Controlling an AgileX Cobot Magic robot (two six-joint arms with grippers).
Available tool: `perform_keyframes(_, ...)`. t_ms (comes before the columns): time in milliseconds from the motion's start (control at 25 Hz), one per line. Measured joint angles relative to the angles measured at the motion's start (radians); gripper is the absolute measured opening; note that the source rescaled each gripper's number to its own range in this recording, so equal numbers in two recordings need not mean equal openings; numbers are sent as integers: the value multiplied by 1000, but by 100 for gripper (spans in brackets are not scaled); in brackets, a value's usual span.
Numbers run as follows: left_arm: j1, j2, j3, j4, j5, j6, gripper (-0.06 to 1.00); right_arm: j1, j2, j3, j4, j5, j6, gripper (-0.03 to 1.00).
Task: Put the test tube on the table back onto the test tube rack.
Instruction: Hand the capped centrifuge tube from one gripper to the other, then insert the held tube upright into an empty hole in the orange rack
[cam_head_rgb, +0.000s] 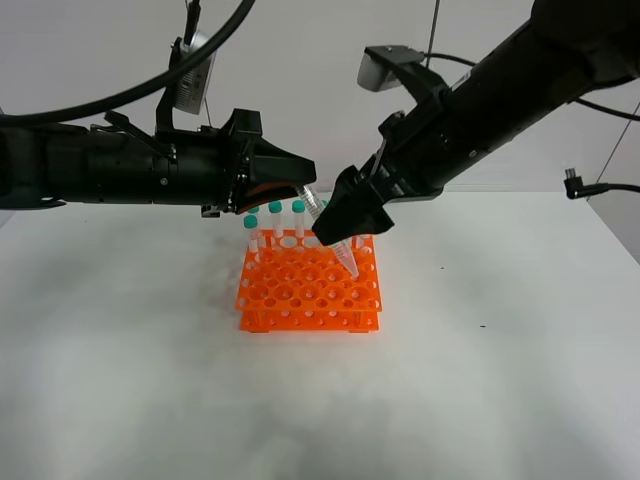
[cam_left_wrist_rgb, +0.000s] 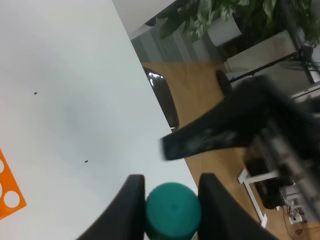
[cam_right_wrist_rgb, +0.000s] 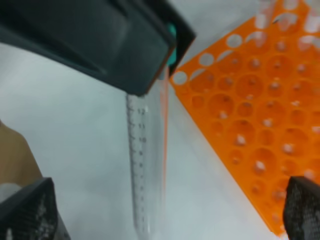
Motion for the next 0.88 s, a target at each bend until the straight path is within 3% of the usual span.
perform_keyframes(400, 0, 0, 0, 0, -1, 0, 0, -19, -51, -63, -302, 78, 324, 100)
perform_keyframes(640, 0, 0, 0, 0, -1, 0, 0, -171, -47, -64, -422, 99, 511, 100)
perform_keyframes(880, 0, 0, 0, 0, -1, 0, 0, -366, -26, -64, -458, 160, 544, 100)
